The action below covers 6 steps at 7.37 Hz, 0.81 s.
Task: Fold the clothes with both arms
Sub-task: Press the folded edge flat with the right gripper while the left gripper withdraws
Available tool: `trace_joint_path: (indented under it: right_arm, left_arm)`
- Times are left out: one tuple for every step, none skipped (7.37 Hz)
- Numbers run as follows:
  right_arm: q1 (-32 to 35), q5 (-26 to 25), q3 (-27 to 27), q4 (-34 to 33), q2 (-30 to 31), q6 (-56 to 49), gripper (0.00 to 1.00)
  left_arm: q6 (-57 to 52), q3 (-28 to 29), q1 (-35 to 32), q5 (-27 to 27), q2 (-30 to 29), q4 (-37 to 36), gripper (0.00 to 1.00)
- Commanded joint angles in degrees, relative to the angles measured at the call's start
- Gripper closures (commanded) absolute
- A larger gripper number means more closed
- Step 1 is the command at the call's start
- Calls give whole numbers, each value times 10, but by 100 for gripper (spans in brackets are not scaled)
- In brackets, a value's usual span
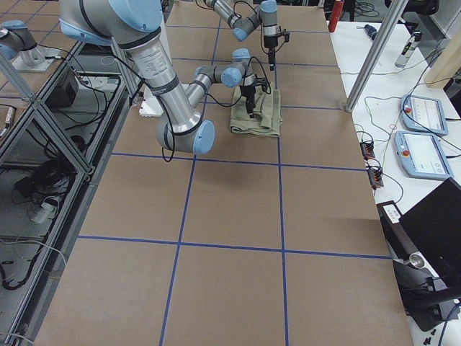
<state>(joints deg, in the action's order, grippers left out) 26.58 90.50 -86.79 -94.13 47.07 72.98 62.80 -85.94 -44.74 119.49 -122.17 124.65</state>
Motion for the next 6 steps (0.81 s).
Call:
trace_joint_path:
  right_arm:
    - [28, -1, 74, 0, -45, -8, 0]
    - [47, -1, 78, -4, -44, -20, 0]
    - [64, -10, 106, -4, -44, -27, 0]
    - [90, -23, 125, -3, -45, -62, 0]
    - [115, -23, 133, -3, -45, -87, 0]
    - [136, -24, 144, 0, -45, -104, 0]
  left_arm:
    - [0, 0, 0, 0, 3, 8, 0]
    - [0, 0, 0, 0, 4, 9, 0]
    - [1, 0, 0, 0, 4, 9, 0]
    - [1, 0, 0, 0, 4, 9, 0]
    - [1, -1, 0, 0, 4, 9, 0]
    - [1, -3, 0, 0, 4, 9, 0]
